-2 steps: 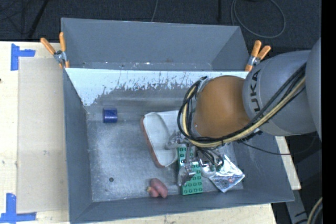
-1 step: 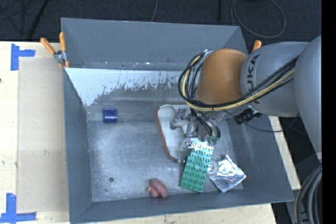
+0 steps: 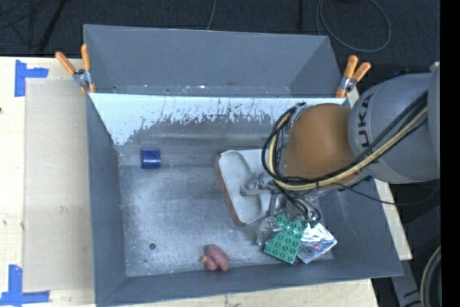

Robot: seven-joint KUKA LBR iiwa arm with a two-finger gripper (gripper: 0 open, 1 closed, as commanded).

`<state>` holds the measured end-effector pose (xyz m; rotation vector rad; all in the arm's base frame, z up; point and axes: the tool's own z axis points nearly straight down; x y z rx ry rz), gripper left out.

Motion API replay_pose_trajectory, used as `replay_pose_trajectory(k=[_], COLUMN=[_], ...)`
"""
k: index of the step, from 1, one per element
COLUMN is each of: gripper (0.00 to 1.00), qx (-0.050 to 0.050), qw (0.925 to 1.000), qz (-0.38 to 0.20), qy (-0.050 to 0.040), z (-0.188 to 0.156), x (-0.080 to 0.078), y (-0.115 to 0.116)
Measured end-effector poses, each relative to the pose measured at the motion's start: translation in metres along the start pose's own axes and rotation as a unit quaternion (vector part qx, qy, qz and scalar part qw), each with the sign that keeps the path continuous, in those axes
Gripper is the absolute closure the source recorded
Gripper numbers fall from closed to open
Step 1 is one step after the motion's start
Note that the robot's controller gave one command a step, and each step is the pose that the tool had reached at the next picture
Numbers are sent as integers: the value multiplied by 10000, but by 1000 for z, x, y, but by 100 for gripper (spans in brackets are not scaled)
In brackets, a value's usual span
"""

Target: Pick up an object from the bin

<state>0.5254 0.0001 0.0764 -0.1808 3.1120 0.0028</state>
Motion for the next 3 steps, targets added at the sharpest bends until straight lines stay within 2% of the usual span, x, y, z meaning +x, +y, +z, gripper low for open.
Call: replay_pose_trajectory(k=[1,2,3], gripper=[100,100,100], qx=[-6,-7,6], qw=[10000,9999,10000], qz=[6,19,36], qy=[85,105,87], z=[0,-12,-91], x=[2,0,-3], y=[0,0,1])
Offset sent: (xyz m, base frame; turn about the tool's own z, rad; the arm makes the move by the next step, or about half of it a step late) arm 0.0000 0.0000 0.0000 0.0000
